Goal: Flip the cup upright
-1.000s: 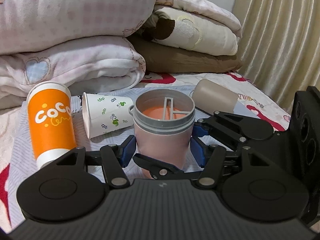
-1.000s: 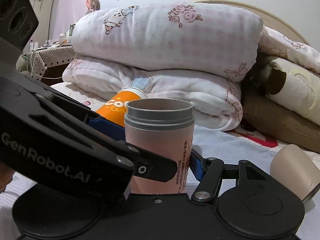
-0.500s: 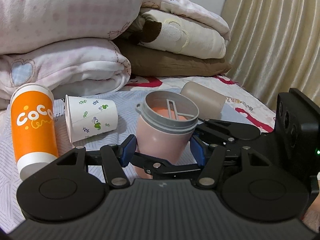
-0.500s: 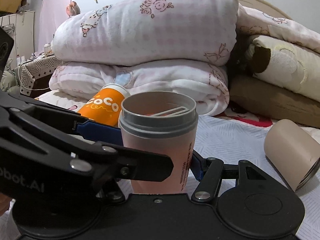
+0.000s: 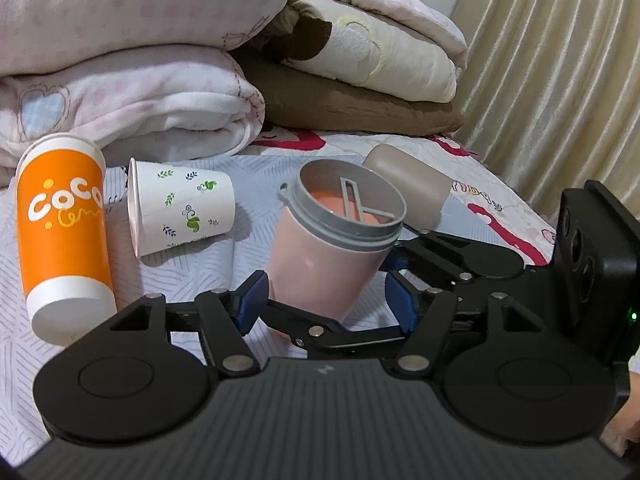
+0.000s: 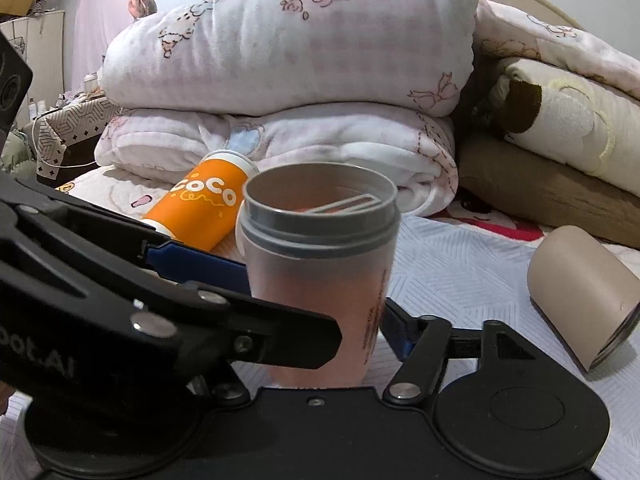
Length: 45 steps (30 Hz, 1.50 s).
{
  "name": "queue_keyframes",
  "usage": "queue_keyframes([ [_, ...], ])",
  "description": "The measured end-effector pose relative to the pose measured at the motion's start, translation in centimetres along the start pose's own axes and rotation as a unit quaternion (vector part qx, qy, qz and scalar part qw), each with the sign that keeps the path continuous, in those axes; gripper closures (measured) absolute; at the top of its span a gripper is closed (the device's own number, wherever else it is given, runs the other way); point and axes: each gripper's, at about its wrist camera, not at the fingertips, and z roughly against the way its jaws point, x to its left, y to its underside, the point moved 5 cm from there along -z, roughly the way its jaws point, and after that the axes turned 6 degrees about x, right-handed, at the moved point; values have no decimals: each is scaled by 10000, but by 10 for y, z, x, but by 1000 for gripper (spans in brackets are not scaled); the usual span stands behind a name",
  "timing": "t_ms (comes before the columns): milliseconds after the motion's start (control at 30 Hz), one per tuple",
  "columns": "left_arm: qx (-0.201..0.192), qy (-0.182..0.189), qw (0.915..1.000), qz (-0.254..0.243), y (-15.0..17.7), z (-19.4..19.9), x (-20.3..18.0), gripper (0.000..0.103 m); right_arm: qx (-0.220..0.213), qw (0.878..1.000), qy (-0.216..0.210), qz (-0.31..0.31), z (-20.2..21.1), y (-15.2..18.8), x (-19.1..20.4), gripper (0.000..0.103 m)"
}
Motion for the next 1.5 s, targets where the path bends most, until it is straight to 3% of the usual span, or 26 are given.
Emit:
queue_keyframes([
  [300, 392, -88, 9982, 450, 1, 7, 4, 34, 307, 9991, 111, -258, 14, 5, -4, 20],
  [433, 615, -348, 9972, 236, 1, 19, -7, 27, 568, 9977, 350, -139, 30, 1, -2, 18],
  [600, 697, -364, 9960, 428, 0, 47, -16, 27, 668, 9966, 459, -128, 58, 6, 3, 17],
  [767, 620, -721, 9935, 625, -10, 87, -18, 26, 459, 9969, 565, -289, 91, -3, 3, 17],
  [867, 484, -986, 9904, 841, -12, 117, -18, 18, 336, 9958, 582, -616, 113, -7, -1, 17],
  [1133, 558, -1963, 9749, 893, -4, 176, -33, 8, -34, 9928, 597, -1038, 178, -34, 4, 15],
  [1333, 499, -2127, 9705, 1022, 11, 200, -45, 3, -65, 9904, 813, -1117, 210, -33, 15, 8],
  [1500, 661, -2547, 9601, 942, 27, 206, -49, 2, 0, 9878, 965, -1220, 227, -23, 30, 0],
])
